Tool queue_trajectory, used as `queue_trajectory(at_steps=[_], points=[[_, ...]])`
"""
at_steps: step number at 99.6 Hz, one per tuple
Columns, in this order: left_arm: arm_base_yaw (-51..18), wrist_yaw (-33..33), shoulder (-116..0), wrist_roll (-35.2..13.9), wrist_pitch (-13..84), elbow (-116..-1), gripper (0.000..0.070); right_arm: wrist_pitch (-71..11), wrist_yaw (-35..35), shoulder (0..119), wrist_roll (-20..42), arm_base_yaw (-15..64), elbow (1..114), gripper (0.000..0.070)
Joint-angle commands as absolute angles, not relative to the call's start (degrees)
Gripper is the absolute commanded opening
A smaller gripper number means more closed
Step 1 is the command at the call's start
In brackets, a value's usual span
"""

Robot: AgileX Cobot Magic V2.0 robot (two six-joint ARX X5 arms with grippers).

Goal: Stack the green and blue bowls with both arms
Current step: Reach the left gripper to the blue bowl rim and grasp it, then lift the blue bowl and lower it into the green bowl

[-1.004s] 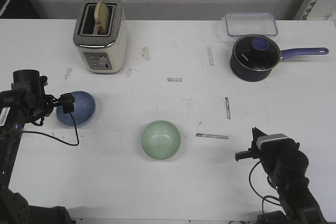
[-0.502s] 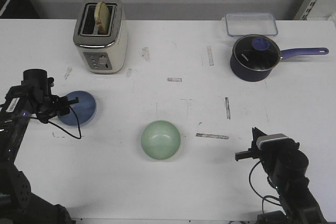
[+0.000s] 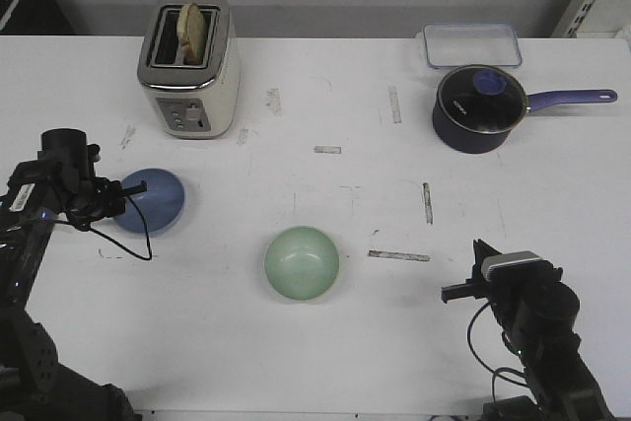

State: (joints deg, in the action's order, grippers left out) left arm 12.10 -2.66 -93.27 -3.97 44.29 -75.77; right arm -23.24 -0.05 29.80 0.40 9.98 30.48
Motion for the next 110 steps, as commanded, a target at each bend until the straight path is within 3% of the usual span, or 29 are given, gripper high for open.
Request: queue_trajectory(at_steps=[1,28,52,81,110], points=[[11.79,-4.71,-91.31,-3.92,44.05,-78.81,0.0000,-22.70,-0.01,30.06,0.21,10.02,30.63,0.0003],[6.42,-9.50,-80.03,-8.47,45.10,-81.95,0.0000,-22.70,-0.01,30.06,0.23,10.02,30.63,0.0003],[-7.40,-9.52,-73.41,-8.71,49.52,-81.95,0.0000,-22.72,0.01,30.09,0.25,10.02,30.63,0.0003],[-26.35,-9.41,-77.54,-10.02,52.40,-81.95,0.0000,-22.72,0.30,30.04,1.13,10.02,30.63,0.0003],[-34.17,-9.06,-88.38,-9.69,49.80,-81.95,0.0000,-22.72,0.64,30.04,1.69,10.02,30.63,0.0003]])
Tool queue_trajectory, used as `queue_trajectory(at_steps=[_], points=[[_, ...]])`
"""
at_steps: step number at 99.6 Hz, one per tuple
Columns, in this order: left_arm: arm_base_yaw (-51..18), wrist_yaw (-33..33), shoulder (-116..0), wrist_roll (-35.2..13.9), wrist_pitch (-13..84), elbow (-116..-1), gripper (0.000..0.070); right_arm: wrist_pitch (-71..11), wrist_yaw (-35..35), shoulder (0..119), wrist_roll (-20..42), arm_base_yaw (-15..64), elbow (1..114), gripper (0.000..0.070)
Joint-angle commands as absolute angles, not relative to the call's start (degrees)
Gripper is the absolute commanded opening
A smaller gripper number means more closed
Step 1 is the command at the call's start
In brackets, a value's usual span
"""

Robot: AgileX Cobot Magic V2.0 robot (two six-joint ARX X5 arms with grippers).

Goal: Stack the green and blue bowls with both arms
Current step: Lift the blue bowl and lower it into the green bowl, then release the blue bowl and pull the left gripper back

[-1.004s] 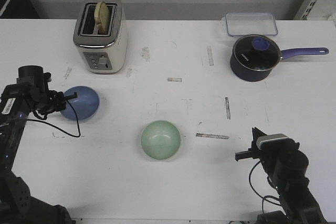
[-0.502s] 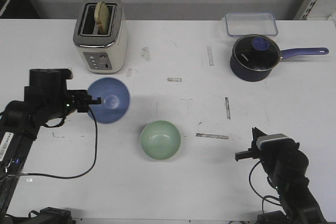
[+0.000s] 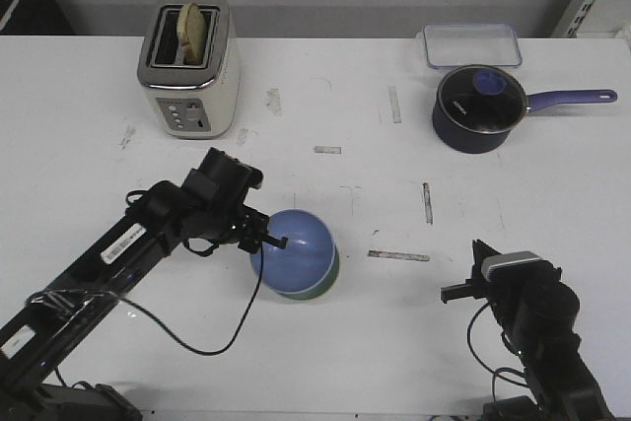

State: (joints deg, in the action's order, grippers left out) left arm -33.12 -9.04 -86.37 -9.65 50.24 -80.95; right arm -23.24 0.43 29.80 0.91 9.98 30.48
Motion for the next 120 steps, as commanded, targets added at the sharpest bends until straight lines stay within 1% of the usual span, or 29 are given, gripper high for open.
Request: queue_trajectory(at_steps=[1,18,37,45,47,51,64,71,75,80,92,104,109,112,117,120], points=[[-34.28,-9.04,-88.71,-9.69,49.71,-81.95,0.0000,-22.72,0.64,30.04,1.69,10.02,30.63,0.0003],[-34.98,-8.86,-92.49,-9.67,49.32,-81.95,0.0000,-22.72,0.64,30.04,1.67,10.02,30.63,0.0003],[-34.96,-8.82,-93.03,-9.65,49.15,-81.95,0.0000,-22.72,0.64,30.04,1.65,10.04,30.63,0.0003],[-34.96,-8.82,-93.03,-9.67,49.23,-81.95,0.0017,-22.72,0.64,30.04,1.67,10.04,30.63,0.0003],[-34.96,-8.82,-93.03,-9.69,49.23,-81.95,0.0039,-22.72,0.64,30.04,1.67,10.04,30.63,0.0003],[-34.96,-8.82,-93.03,-9.69,49.21,-81.95,0.0107,-22.72,0.64,30.04,1.67,10.04,30.63,0.0003],[-34.96,-8.84,-93.03,-9.74,49.21,-81.95,0.0364,-22.72,0.64,30.04,1.67,10.04,30.63,0.0003],[-34.96,-8.84,-92.97,-9.78,49.25,-82.00,0.0490,-22.72,0.64,30.04,1.67,10.04,30.63,0.0003],[-34.96,-8.82,-92.77,-9.76,49.21,-82.04,0.0546,-22.72,0.64,30.04,1.67,10.04,30.63,0.0003],[-34.96,-8.82,-92.38,-9.76,49.21,-82.13,0.0589,-22.72,0.62,30.04,1.65,10.04,30.63,0.0003],[-34.87,-8.82,-91.33,-9.67,49.50,-83.94,0.0596,-22.72,0.62,30.04,1.67,10.04,30.63,0.0003],[-34.17,-8.82,-89.80,-9.41,49.45,-87.55,0.0588,-22.70,0.60,30.04,1.65,10.04,30.63,0.0003],[-33.65,-8.82,-88.88,-8.69,49.41,-89.27,0.0541,-22.70,0.60,30.04,1.65,10.04,30.63,0.0003],[-33.32,-8.80,-88.31,-8.03,49.41,-90.28,0.0499,-22.70,0.60,30.04,1.63,10.04,30.63,0.0003],[-32.62,-8.78,-87.33,-6.92,49.39,-91.83,0.0409,-22.70,0.45,30.04,1.48,10.04,30.63,0.0003],[-32.08,-8.71,-86.63,-6.28,49.39,-92.66,0.0344,-22.70,0.34,30.04,1.43,10.04,30.63,0.0003]])
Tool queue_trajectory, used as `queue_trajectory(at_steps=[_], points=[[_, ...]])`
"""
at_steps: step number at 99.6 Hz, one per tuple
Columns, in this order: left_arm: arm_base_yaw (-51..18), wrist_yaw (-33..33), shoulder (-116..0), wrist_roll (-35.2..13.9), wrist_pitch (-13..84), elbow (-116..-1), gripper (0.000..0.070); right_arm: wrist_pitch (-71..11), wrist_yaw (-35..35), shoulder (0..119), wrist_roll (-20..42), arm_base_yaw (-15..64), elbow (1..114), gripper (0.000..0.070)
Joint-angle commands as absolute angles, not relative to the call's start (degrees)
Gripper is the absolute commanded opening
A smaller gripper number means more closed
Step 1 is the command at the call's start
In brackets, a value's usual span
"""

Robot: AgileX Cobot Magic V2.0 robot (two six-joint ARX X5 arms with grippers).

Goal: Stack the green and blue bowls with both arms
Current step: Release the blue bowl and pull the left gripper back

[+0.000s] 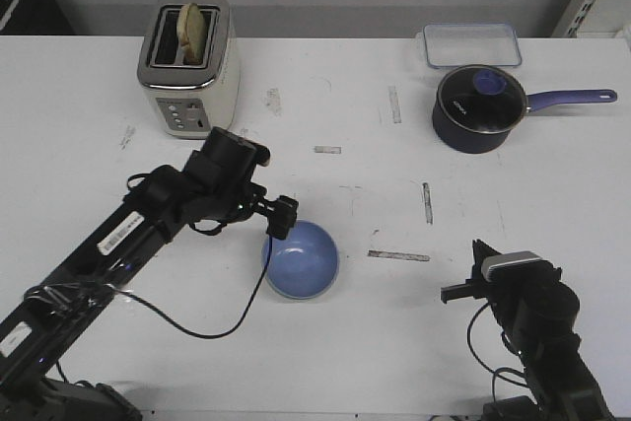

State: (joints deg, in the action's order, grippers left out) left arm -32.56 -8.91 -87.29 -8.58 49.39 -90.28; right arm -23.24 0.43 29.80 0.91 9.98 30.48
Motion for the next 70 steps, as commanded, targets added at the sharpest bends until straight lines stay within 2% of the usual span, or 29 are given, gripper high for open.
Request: queue_trajectory(at_steps=[1,12,18,31,42,70], points=[[-31.90,-8.64,-86.37,-6.11,49.39,-92.90,0.0321,-22.68,0.30,30.04,1.43,10.04,30.63,0.0003],[-29.28,-8.01,-82.94,-3.51,48.77,-93.65,0.0076,-22.55,-0.03,30.04,1.43,10.00,30.63,0.0003],[-27.68,-5.82,-81.01,-2.28,48.88,-93.62,0.0000,-22.28,-0.05,30.04,1.43,10.00,30.63,0.0003],[-24.05,-0.12,-77.06,0.64,49.41,-92.95,0.0000,-22.24,-0.10,30.04,1.43,9.65,30.63,0.0003],[-20.01,0.36,-72.62,0.75,47.48,-89.41,0.0000,-22.28,-0.54,30.04,1.58,8.27,30.63,0.0003],[-9.72,0.38,-53.45,2.09,30.44,-63.48,0.0000,-22.35,-0.16,30.04,1.74,1.15,30.63,0.0003]])
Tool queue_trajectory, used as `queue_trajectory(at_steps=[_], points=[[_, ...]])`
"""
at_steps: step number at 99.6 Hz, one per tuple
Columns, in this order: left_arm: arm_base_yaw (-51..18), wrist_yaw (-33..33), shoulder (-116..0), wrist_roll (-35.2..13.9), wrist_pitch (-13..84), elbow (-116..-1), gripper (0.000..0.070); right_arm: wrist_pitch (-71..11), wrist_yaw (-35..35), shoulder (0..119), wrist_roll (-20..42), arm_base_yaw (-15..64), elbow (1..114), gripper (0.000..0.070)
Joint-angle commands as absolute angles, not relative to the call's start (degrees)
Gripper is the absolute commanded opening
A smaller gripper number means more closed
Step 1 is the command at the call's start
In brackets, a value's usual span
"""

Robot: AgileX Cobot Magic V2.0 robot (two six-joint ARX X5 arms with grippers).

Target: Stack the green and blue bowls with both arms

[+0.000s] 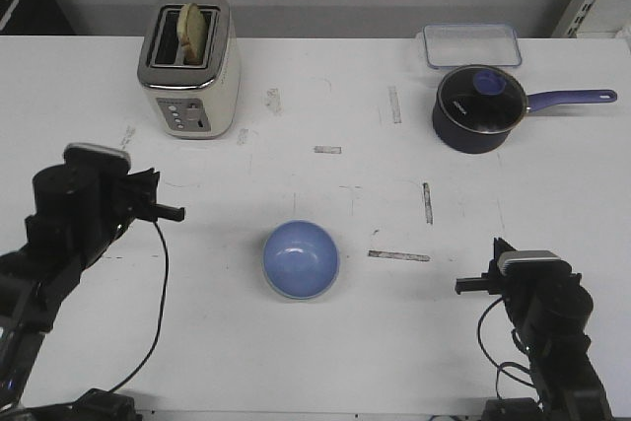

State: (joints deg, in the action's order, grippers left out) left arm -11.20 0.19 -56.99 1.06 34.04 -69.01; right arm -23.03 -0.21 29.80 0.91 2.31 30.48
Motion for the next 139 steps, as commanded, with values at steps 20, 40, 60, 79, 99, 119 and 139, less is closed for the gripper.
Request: queue_trajectory(at_steps=[20,40,60,79,99,119,139], points=[[-4.10,0.38,-39.22,1.89,18.46,-44.25,0.0000,-22.11,0.14,30.04,1.72,-2.74,30.63,0.0003],[-2.09,0.36,-28.62,2.42,7.49,-30.39,0.0000,-19.64,0.36,30.04,1.72,-3.09,30.63,0.0003],[-2.09,0.36,-24.91,2.37,4.58,-25.41,0.0000,-18.61,1.50,30.04,1.69,-3.07,30.63,0.0003],[-2.09,0.36,-24.60,2.33,4.25,-25.41,0.0001,-18.61,1.45,30.04,1.67,-3.07,30.63,0.0003],[-2.11,0.36,-24.21,2.33,4.21,-25.41,0.0001,-18.61,1.48,30.04,1.67,-3.07,30.63,0.0003],[-2.11,0.36,-23.86,2.33,4.23,-25.41,0.0001,-18.61,1.48,30.04,1.67,-3.07,30.63,0.0003],[-2.09,0.49,-22.48,2.17,4.34,-24.53,0.0001,-18.61,1.48,30.04,1.67,-3.07,30.63,0.0004]])
